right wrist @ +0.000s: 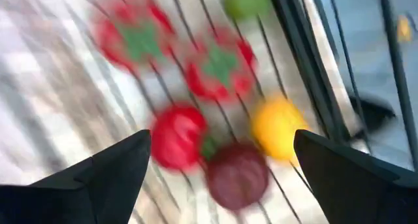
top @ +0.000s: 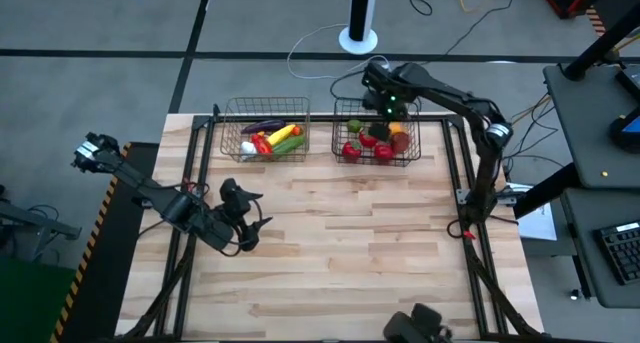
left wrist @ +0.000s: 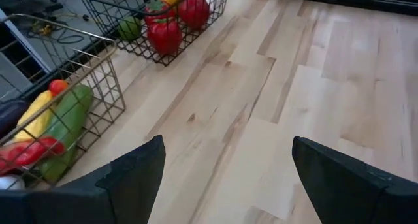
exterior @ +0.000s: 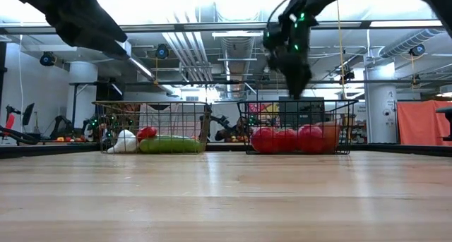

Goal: Sort produce into baskets
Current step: Return to Home Position

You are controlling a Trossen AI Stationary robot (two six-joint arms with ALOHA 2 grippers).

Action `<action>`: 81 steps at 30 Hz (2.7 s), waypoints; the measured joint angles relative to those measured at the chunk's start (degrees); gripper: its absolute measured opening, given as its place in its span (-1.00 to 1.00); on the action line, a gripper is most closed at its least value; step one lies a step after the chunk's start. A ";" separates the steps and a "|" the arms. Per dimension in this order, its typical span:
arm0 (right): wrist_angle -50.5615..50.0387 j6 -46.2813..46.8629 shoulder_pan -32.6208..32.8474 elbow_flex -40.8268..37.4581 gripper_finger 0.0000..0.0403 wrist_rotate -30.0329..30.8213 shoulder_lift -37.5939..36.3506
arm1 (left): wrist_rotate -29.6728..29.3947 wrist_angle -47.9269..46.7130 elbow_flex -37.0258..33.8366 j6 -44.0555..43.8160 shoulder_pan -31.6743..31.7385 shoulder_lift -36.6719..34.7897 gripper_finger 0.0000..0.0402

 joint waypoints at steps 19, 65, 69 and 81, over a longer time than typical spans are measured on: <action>90.24 1.50 25.26 -42.28 0.83 -20.53 -22.71 | -2.73 33.02 -0.22 31.19 10.05 3.22 0.57; 116.88 11.63 17.21 -88.27 0.83 -19.91 -68.48 | 8.65 37.73 -37.13 37.45 21.24 -58.37 0.57; 117.74 14.53 15.43 -92.35 0.83 -19.93 -74.74 | 8.56 39.05 -38.81 36.58 21.24 -58.34 0.57; 111.21 15.75 15.30 -99.63 0.83 -20.24 -87.09 | 8.52 37.43 -39.10 39.33 21.30 -58.11 0.57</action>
